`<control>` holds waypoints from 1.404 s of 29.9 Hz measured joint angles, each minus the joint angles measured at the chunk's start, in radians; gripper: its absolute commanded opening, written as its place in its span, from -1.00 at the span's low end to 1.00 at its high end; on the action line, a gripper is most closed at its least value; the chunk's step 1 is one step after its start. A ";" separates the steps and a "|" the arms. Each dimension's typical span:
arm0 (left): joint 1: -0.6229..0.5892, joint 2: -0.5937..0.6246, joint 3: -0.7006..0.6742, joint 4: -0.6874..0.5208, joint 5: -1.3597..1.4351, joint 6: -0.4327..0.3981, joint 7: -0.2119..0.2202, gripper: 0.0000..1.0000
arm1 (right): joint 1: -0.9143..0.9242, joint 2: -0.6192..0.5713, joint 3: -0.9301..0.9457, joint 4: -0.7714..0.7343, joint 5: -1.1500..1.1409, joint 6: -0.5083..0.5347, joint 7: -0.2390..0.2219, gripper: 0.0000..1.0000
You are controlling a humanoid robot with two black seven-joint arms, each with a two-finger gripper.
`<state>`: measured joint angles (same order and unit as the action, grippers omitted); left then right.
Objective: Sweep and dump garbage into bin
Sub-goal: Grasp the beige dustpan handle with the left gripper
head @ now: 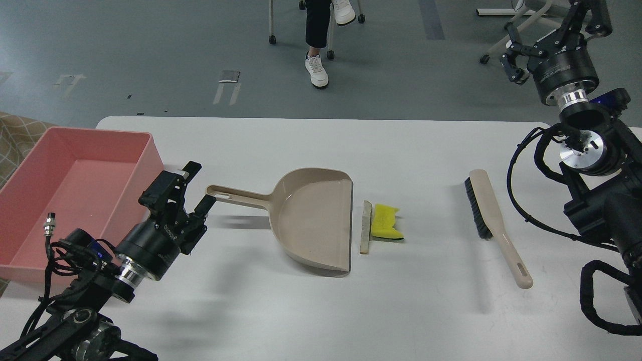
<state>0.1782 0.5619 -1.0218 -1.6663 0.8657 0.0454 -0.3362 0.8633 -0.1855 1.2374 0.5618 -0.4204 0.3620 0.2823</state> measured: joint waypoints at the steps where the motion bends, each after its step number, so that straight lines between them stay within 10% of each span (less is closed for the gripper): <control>1: 0.001 -0.002 0.003 0.004 0.011 0.003 -0.001 0.76 | -0.003 0.000 0.000 0.000 0.000 0.000 0.000 1.00; 23: -0.145 -0.143 0.113 0.264 0.038 0.009 0.003 0.34 | -0.007 -0.005 0.003 0.000 0.000 0.000 0.000 1.00; 42: -0.272 -0.181 0.180 0.407 0.038 0.011 0.009 0.42 | -0.012 -0.008 0.004 0.007 0.000 -0.002 0.002 1.00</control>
<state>-0.0942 0.3804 -0.8422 -1.2594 0.9035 0.0569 -0.3272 0.8514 -0.1934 1.2411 0.5684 -0.4203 0.3604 0.2838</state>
